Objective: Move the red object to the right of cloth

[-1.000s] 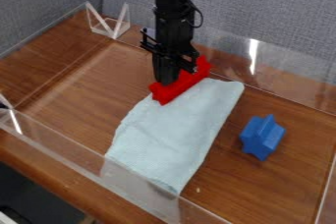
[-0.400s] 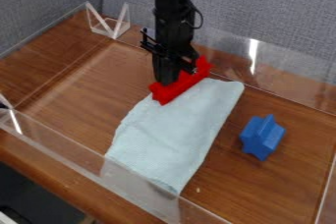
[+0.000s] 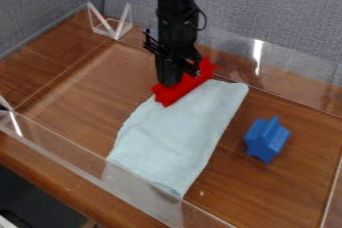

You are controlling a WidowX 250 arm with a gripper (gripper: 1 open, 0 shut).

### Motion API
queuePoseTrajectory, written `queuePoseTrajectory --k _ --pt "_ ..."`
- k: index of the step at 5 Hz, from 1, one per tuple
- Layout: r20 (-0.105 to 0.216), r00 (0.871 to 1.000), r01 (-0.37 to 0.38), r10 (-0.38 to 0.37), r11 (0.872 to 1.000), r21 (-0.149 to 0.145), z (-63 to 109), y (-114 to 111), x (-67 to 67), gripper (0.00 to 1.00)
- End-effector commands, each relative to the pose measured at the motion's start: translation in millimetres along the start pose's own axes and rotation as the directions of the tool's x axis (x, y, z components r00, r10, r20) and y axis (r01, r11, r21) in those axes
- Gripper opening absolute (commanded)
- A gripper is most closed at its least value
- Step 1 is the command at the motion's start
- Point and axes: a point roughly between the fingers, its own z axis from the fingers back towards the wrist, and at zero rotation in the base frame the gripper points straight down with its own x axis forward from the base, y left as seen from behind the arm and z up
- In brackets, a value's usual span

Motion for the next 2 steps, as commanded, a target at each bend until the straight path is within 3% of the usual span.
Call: queuePoseTrajectory --k 1,2 --pt "0.047 0.996 0.078 -0.079 0.997 0.019 10.3 -13.3 8.7 0.0" --pt "0.057 0.994 0.09 -0.092 0.996 0.025 17.9 -17.4 6.8 0.0"
